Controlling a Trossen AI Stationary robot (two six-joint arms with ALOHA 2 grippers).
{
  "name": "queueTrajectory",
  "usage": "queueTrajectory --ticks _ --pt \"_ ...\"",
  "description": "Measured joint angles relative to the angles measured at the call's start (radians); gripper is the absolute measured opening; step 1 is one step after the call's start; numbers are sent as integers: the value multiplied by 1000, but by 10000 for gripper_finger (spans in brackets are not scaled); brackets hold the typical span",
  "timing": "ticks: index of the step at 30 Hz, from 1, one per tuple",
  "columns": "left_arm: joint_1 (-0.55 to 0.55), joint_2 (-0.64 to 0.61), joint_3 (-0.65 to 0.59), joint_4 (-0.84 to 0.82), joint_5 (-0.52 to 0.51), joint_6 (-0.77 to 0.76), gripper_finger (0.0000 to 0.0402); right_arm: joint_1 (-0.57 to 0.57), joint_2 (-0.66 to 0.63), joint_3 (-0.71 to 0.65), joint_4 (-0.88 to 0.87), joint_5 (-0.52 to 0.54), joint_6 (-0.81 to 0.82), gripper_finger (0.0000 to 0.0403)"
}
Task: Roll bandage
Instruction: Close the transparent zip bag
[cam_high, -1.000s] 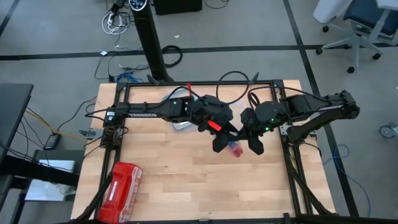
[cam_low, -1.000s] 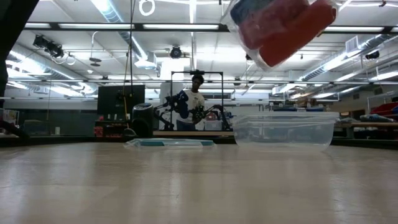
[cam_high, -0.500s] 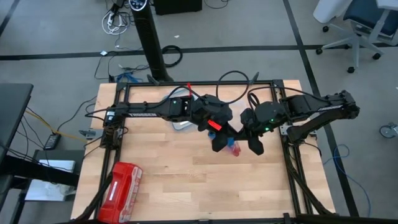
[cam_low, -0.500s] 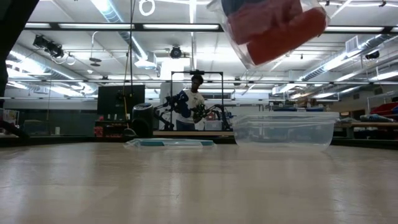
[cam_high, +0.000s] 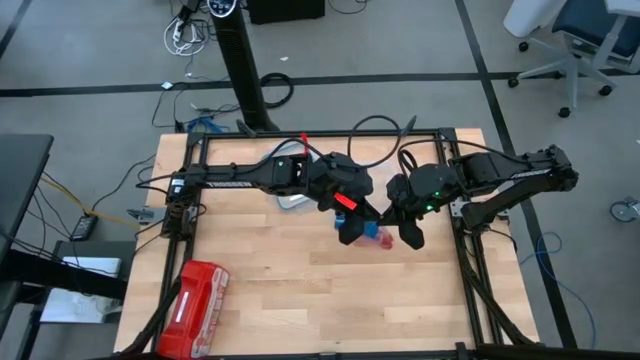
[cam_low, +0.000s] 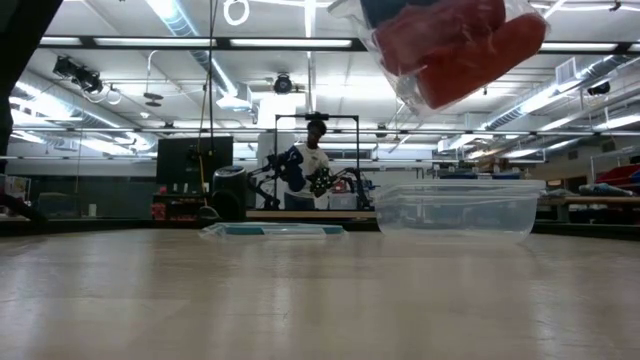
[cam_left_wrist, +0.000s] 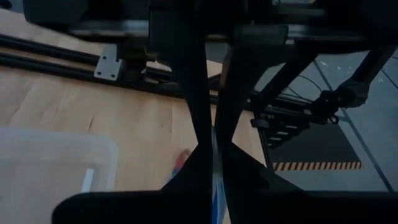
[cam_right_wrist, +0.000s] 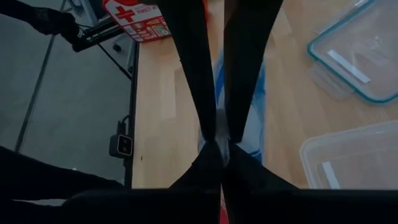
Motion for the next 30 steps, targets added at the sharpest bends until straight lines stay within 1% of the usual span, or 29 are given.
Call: queueTrajectory --ticks 17,27,30 --pt "-1 -1 0 -136 87 -1 17 0 -2 0 -7 -1 15 0" --pt "-9 -1 0 -220 133 -1 17 0 -3 0 -6 25 44 0" --pt "-14 -1 0 -249 133 0 17 0 -3 0 -6 32 47 0"
